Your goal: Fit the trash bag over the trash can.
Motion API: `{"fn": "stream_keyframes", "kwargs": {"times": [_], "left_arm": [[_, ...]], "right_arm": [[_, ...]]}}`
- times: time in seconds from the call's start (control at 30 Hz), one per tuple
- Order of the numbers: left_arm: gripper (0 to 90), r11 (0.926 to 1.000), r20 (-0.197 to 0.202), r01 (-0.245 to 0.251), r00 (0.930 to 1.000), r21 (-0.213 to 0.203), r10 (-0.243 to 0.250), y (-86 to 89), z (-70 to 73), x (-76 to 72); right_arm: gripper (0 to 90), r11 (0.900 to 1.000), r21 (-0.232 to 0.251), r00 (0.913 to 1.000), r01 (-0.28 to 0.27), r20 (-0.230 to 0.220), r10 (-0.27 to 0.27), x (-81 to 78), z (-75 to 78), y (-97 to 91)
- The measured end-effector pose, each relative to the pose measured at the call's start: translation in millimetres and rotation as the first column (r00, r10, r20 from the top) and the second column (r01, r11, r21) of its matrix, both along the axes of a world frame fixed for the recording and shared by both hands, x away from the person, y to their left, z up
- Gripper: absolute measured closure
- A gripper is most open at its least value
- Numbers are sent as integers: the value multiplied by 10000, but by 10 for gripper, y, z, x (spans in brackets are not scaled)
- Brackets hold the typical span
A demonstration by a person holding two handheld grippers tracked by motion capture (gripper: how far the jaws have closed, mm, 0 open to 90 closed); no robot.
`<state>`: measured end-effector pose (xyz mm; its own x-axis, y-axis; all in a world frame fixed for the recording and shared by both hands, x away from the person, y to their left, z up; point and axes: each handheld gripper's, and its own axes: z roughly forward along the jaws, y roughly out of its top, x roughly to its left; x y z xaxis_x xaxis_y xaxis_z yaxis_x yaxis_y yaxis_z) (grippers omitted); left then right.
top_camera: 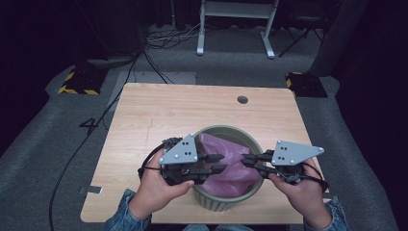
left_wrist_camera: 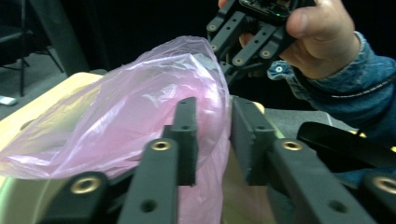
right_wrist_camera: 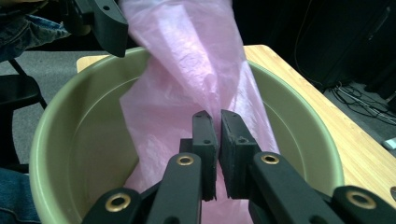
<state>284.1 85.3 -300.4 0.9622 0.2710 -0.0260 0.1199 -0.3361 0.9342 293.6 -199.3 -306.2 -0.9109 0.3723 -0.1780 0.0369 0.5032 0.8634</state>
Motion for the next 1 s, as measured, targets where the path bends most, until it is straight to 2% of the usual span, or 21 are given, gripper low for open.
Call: {"fn": "stream_keyframes", "kwargs": {"times": [0.1, 0.4, 0.57, 0.67, 0.73, 1.0], "left_arm": [[887, 10000, 76, -21, 10000, 52, 20, -4, 3, -12], [900, 9996, 62, -284, 9996, -86, 285, 69, -11, -11], [900, 9977, 120, -662, 9977, -114, 663, 167, -1, -11], [900, 9942, 191, -1074, 9940, 22, 1074, 250, -5, -4], [900, 9938, 160, -1116, 9936, 20, 1115, 262, -9, -1], [900, 9836, 212, -1804, 9834, 79, 1802, 436, -45, 14]], "right_arm": [[871, 10000, -2, 10000, 59, 7, -59, -9, -5, -47], [899, 9999, -31, 9998, 98, 157, -97, -40, 7, -153], [900, 9986, -106, 9987, 509, 80, -508, -8, -19, -248], [900, 9961, 63, 9961, 876, -77, -876, 13, -41, -368], [900, 9952, 129, 9952, 970, -144, -968, 17, -41, -418], [900, 9896, 203, 9895, 1425, -291, -1419, 9, -70, -617]]}}
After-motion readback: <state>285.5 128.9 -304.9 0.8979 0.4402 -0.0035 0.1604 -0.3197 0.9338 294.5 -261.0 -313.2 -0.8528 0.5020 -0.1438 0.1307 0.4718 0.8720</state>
